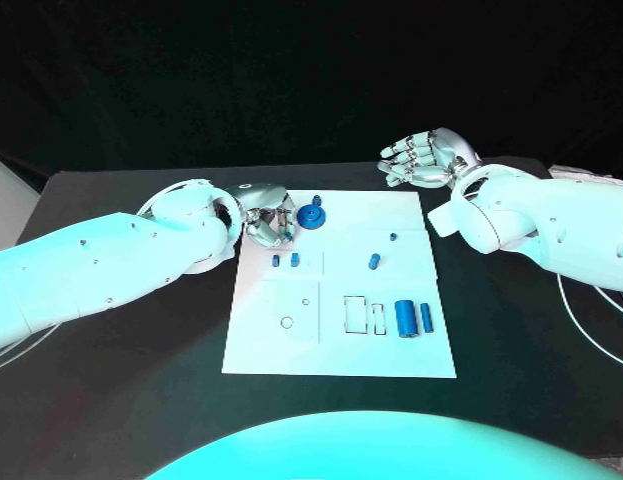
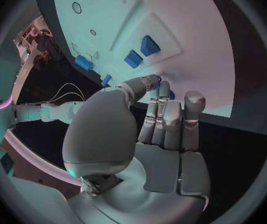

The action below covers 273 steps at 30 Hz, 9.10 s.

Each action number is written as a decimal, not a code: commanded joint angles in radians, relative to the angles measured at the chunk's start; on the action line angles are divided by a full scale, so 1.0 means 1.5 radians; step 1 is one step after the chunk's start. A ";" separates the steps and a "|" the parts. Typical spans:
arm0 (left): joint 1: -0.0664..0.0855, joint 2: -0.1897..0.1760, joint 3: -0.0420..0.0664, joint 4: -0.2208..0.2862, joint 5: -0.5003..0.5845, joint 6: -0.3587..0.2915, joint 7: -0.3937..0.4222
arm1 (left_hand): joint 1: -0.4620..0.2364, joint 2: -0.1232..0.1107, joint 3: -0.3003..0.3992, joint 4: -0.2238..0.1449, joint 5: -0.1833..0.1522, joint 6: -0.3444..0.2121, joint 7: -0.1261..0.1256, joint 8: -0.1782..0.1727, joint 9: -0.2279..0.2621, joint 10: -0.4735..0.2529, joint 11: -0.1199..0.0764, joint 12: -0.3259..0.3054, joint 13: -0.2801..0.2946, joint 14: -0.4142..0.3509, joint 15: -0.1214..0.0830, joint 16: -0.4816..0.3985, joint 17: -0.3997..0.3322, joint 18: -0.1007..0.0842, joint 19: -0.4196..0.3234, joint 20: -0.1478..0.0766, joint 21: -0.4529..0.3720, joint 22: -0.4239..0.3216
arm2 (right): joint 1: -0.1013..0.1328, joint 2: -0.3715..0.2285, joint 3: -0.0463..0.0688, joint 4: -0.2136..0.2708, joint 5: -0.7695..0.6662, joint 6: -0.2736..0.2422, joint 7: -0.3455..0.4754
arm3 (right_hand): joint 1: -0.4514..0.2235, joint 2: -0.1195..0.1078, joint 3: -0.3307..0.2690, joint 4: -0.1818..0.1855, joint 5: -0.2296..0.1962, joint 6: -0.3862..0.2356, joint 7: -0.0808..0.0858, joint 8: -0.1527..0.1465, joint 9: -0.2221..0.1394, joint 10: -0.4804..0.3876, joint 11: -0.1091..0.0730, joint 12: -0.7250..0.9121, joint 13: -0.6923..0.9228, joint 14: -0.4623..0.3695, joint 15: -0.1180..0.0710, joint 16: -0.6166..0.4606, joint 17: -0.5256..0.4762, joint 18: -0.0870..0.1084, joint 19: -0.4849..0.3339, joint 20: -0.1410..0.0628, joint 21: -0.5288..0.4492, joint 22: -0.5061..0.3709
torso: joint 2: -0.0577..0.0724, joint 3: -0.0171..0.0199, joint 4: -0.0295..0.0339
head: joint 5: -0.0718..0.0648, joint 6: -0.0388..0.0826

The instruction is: Assemble the parts on the task board

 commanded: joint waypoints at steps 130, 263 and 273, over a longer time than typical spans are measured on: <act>-0.008 -0.002 -0.011 -0.003 0.012 -0.025 0.011 | -0.013 -0.006 -0.005 -0.015 0.001 -0.024 0.015 -0.068 -0.010 -0.013 0.014 -0.039 0.005 -0.044 0.011 -0.011 -0.069 -0.001 -0.046 0.009 -0.033 -0.043 | -0.004 -0.001 0.000 0.002 0.003 0.007 0.010 | -0.011 -0.002 0.003 -0.006 0.002 0.000 0.023 -0.009 -0.003 -0.010 0.006 -0.012 -0.001 -0.009 0.006 -0.012 -0.016 0.003 -0.013 0.006 -0.001 -0.015 | 0.000 -0.0001 0.0005 | -0.004 0.000; -0.015 -0.201 0.027 0.083 0.821 0.058 0.297 | -0.014 0.009 -0.074 0.032 0.005 -0.084 0.051 -0.087 -0.060 -0.086 0.054 -0.088 -0.028 -0.239 0.046 -0.222 -0.352 0.020 -0.155 0.040 -0.267 -0.239 | -0.071 -0.051 -0.007 0.115 -0.786 0.029 -0.273 | 0.021 0.002 0.157 -0.128 -0.016 0.203 -0.062 -0.013 0.075 0.279 -0.089 -0.179 0.026 0.326 -0.111 0.760 0.470 -0.088 0.332 -0.115 0.882 0.763 | -0.008 -0.0013 -0.0031 | -0.054 0.012; -0.015 -0.197 0.027 0.079 0.823 0.057 0.296 | -0.016 0.009 -0.075 0.033 0.005 -0.088 0.052 -0.088 -0.062 -0.089 0.055 -0.091 -0.030 -0.237 0.047 -0.222 -0.353 0.020 -0.146 0.040 -0.261 -0.236 | -0.054 -0.077 -0.002 0.171 -0.768 -0.001 -0.269 | 0.019 0.001 0.158 -0.130 -0.016 0.203 -0.062 -0.012 0.077 0.280 -0.089 -0.180 0.027 0.326 -0.111 0.761 0.470 -0.088 0.332 -0.115 0.883 0.764 | -0.008 -0.0012 -0.0033 | -0.054 0.015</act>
